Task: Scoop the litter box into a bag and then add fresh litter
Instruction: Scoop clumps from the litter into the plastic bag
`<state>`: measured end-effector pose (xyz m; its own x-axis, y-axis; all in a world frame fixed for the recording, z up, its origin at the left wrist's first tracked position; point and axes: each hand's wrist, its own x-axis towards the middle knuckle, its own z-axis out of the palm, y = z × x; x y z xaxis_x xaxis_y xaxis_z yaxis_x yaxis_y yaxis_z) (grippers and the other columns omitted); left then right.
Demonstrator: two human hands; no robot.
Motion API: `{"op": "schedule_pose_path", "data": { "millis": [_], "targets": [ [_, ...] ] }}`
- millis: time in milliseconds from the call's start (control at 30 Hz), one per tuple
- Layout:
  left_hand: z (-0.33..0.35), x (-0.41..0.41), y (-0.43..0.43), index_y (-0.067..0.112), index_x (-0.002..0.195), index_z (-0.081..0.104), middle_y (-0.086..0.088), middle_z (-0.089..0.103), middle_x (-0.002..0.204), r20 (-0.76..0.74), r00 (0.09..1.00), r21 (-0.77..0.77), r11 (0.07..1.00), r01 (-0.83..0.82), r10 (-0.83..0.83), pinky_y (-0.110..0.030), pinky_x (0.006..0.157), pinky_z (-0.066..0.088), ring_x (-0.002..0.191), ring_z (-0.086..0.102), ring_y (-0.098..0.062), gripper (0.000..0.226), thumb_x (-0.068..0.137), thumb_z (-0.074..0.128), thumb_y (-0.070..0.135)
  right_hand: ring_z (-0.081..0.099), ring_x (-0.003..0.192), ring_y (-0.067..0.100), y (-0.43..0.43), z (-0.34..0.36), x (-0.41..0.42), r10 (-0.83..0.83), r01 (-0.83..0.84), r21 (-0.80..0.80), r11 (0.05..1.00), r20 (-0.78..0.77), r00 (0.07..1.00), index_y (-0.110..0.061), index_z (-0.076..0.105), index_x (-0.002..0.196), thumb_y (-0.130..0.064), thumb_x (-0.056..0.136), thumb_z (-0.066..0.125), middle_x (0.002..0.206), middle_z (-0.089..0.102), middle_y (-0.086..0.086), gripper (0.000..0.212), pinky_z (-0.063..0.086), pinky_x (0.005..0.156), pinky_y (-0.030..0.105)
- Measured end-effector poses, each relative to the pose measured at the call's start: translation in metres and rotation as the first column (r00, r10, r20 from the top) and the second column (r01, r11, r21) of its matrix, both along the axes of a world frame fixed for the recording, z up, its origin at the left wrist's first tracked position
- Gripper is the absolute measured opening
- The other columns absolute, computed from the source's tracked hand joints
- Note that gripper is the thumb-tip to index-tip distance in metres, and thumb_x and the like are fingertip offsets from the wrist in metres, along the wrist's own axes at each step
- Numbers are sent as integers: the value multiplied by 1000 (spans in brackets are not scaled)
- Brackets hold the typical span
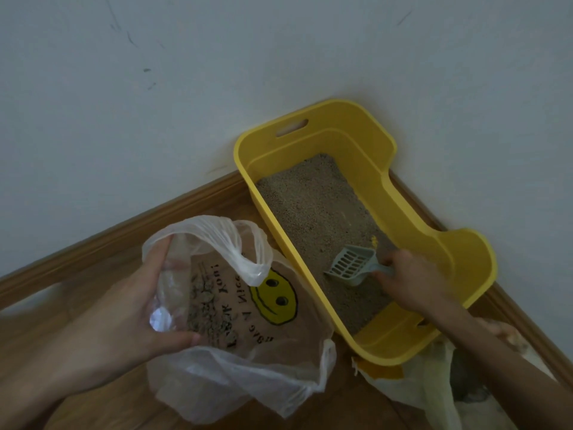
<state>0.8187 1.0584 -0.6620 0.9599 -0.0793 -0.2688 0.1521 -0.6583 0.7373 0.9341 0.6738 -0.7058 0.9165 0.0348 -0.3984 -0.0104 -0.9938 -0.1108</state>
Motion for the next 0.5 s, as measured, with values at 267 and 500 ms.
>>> {"op": "schedule_pose_path", "data": {
  "millis": [267,500],
  "targets": [
    [0,1,-4,77,125,8,26,44,136,42,999,-1,1000,7,-7,-23,94,41,122,46,1,119,53,93,34,51,48,13,24,-25,11,-100,100,215,972,-13,995,-13,66,109,-29,96,58,69,61,2,22,38,41,26],
    [-3,1,-4,68,135,8,17,39,147,33,999,9,1000,-15,15,-33,104,39,132,41,-6,122,50,92,40,53,54,11,46,-45,20,-210,205,366,908,-27,977,-15,63,113,-28,98,55,80,61,0,22,34,45,24]
  ]
}}
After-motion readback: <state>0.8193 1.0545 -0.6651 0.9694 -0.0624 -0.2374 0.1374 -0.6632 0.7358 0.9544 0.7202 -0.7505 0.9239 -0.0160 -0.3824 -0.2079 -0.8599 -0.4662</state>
